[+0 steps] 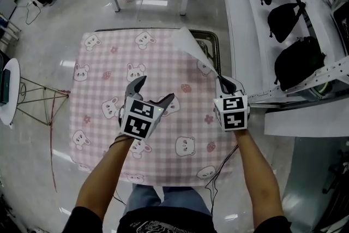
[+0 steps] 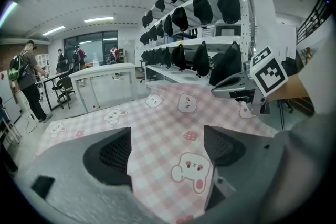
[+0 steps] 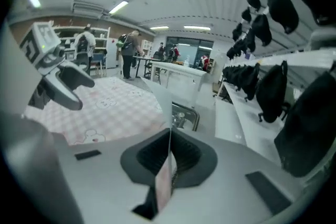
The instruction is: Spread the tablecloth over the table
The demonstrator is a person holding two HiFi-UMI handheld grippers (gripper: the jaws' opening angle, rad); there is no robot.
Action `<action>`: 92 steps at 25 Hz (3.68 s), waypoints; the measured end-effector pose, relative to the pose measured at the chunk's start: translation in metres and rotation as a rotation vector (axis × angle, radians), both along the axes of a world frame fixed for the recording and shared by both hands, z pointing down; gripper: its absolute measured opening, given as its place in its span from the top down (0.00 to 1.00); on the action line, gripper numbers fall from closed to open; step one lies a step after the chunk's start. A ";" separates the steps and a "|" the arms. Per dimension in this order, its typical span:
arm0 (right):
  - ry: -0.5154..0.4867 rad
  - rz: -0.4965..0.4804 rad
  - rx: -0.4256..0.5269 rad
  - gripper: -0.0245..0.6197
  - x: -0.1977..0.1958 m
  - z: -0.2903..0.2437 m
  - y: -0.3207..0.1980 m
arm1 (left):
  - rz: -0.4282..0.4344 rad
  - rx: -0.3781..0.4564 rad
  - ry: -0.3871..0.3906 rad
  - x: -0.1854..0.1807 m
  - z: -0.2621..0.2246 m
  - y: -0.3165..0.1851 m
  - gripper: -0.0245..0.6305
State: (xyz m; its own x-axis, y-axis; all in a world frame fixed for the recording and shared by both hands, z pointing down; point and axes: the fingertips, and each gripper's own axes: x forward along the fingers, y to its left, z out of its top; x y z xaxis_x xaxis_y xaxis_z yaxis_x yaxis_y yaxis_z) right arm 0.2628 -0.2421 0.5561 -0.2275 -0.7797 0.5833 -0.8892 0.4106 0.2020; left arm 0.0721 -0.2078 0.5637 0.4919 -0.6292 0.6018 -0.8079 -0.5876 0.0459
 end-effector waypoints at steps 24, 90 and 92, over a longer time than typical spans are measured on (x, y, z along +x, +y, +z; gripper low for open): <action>-0.320 0.366 -0.292 0.91 0.092 0.106 -0.034 | -0.012 -0.052 -0.022 0.016 0.023 -0.033 0.29; -0.254 0.216 -0.349 0.39 0.066 0.086 -0.198 | -0.418 -0.293 -0.005 -0.415 0.099 -0.210 0.29; -0.289 0.247 -0.381 0.35 0.070 0.095 -0.197 | -0.420 -0.331 0.020 -0.418 0.109 -0.204 0.28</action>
